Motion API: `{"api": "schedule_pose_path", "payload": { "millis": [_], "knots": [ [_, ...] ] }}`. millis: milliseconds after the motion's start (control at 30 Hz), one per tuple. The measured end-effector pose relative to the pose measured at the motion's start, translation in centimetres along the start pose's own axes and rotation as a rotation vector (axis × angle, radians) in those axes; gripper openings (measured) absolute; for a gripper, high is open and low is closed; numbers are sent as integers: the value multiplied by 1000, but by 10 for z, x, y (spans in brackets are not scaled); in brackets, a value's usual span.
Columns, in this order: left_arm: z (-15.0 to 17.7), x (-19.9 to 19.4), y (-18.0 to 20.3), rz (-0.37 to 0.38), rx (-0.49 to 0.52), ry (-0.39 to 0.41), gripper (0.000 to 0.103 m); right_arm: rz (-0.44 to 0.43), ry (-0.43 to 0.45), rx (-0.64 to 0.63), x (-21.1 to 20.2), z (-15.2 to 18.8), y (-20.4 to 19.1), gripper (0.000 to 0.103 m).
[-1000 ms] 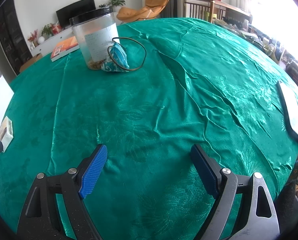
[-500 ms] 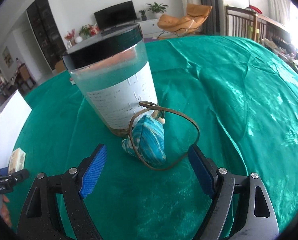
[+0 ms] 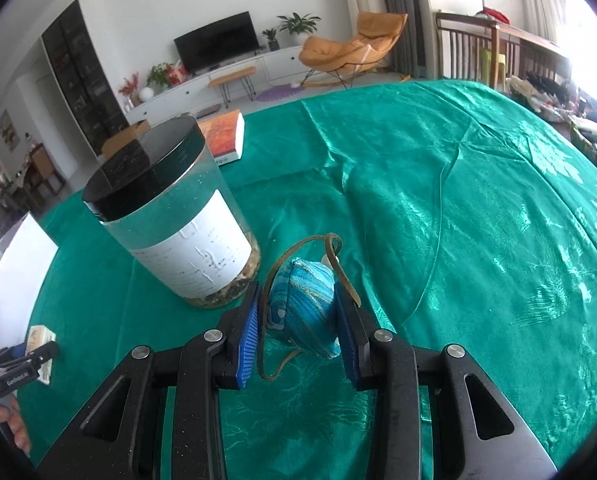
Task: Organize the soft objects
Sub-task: 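Grasp tissue pack with left tool while right tool grasps blue pouch, then carry both items over the cardboard box and open both tools to drop them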
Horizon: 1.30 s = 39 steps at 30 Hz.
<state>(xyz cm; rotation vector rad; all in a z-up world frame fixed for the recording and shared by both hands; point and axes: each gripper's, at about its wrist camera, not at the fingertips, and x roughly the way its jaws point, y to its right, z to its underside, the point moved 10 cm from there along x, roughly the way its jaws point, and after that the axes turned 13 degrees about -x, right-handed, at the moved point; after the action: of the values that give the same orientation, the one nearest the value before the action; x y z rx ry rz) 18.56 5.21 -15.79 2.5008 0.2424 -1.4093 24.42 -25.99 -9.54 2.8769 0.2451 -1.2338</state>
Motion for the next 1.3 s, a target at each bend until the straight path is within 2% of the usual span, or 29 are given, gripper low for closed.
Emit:
{"api": "schedule_pose_path", "payload": {
  "millis": [67,133,233,333,433,633,800,867,900,933,967,1000,1033,1067,1133,1233,1300],
  "knots": [
    [-1,-10,3,53,-16,-5,52,19,18,22,-4,-10,4,37],
    [-11,-32,5,100,-36,27,52,35,59,32,-14,-31,10,37],
    [-32,-75,8,186,-61,78,52,51,122,-26,-41,-70,8,37],
    [-50,-117,-2,240,-64,118,52,27,180,-124,-74,-101,-25,37],
    [-56,-147,-32,239,-66,133,52,-65,218,-197,-104,-118,-87,37],
    [-59,-198,-147,100,-123,206,52,-367,254,-330,-159,-121,-264,37],
    [-47,-215,-241,-41,-182,226,53,-635,201,-441,-189,-85,-413,37],
    [-38,-217,-266,-88,-205,233,57,-709,152,-470,-188,-63,-455,37],
    [-34,-216,-275,-108,-214,231,67,-735,126,-482,-185,-52,-473,37],
    [-31,-215,-282,-119,-221,232,79,-759,96,-490,-180,-41,-488,39],
    [-28,-215,-287,-125,-225,237,84,-785,58,-492,-173,-29,-500,42],
    [-25,-217,-290,-130,-224,247,88,-821,4,-490,-166,-17,-511,51],
    [-23,-218,-291,-140,-216,255,88,-857,-58,-484,-159,-5,-518,70],
    [-21,-218,-290,-154,-203,260,89,-876,-96,-470,-154,3,-521,72],
    [-17,-220,-288,-188,-176,273,95,-877,-116,-458,-147,11,-521,72],
    [-14,-225,-283,-230,-159,295,97,-820,-96,-480,-142,11,-514,72],
    [-10,-232,-284,-274,-191,311,97,-774,-73,-508,-143,5,-508,72]
  ]
}}
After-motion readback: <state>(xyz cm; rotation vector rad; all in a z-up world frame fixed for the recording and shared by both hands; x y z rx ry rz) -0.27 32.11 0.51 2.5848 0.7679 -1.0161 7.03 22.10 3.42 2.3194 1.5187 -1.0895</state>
